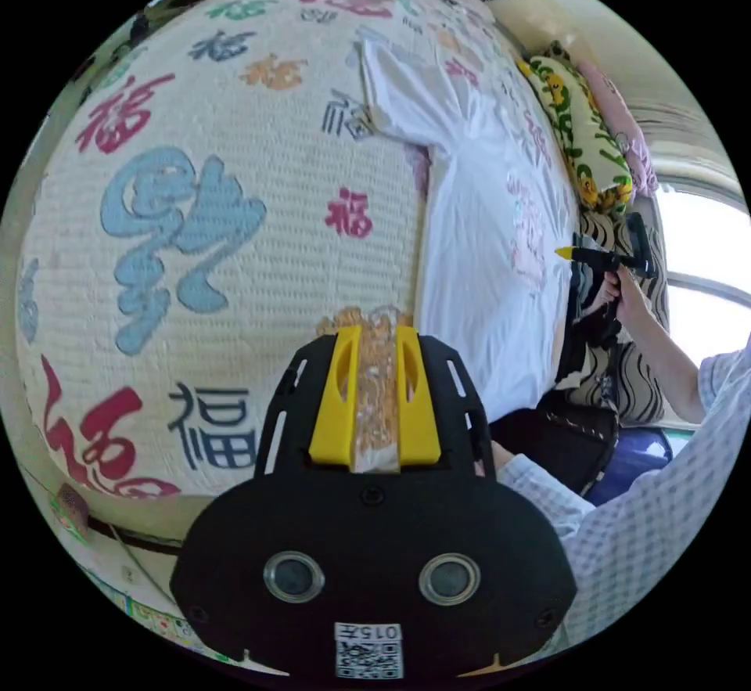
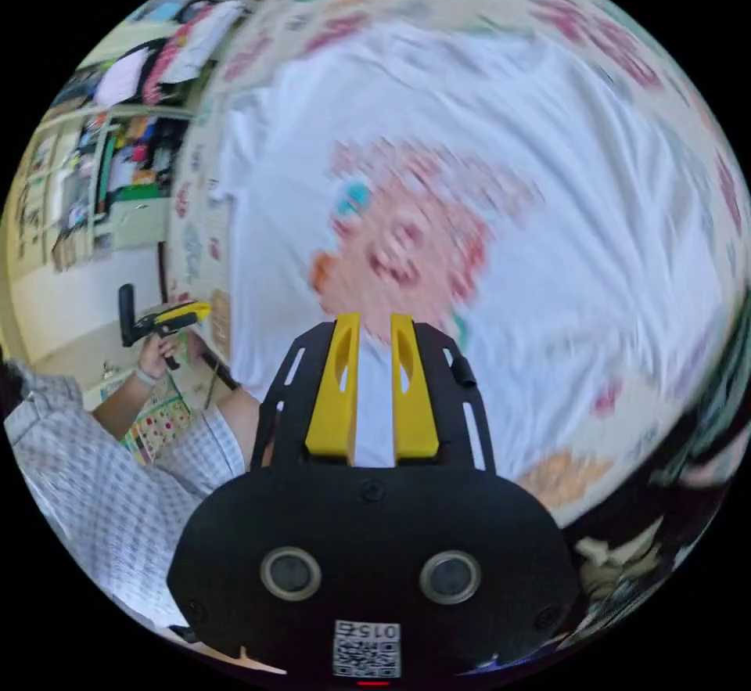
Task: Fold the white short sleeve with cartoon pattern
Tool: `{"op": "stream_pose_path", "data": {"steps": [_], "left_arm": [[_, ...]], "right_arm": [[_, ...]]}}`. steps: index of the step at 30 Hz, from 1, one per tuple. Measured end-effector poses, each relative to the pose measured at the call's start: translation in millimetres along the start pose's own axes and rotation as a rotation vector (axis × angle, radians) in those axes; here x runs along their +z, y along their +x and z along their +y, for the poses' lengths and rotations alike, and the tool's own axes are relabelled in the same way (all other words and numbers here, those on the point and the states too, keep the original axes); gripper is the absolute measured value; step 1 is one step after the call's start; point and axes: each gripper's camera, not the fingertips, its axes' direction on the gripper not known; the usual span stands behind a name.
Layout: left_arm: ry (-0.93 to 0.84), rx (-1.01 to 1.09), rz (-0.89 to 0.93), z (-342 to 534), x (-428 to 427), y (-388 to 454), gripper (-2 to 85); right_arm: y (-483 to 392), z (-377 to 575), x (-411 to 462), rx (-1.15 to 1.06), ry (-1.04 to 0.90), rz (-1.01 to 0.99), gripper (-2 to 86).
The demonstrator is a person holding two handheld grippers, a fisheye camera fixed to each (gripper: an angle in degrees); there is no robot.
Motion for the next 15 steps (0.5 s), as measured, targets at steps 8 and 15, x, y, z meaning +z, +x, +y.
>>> {"op": "stream_pose_path", "data": {"steps": [8, 15], "left_arm": [[-0.165, -0.043, -0.091, 66.7, 85.6, 31.2, 8.6], [-0.173, -0.072, -0.101, 62.3, 116.4, 44.9, 8.4]], "right_arm": [[150.2, 300.2, 33.1, 0.760, -0.161, -0.131, 8.1], [158.8, 341.5, 56.2, 0.693, -0.252, -0.190, 7.3]]}}
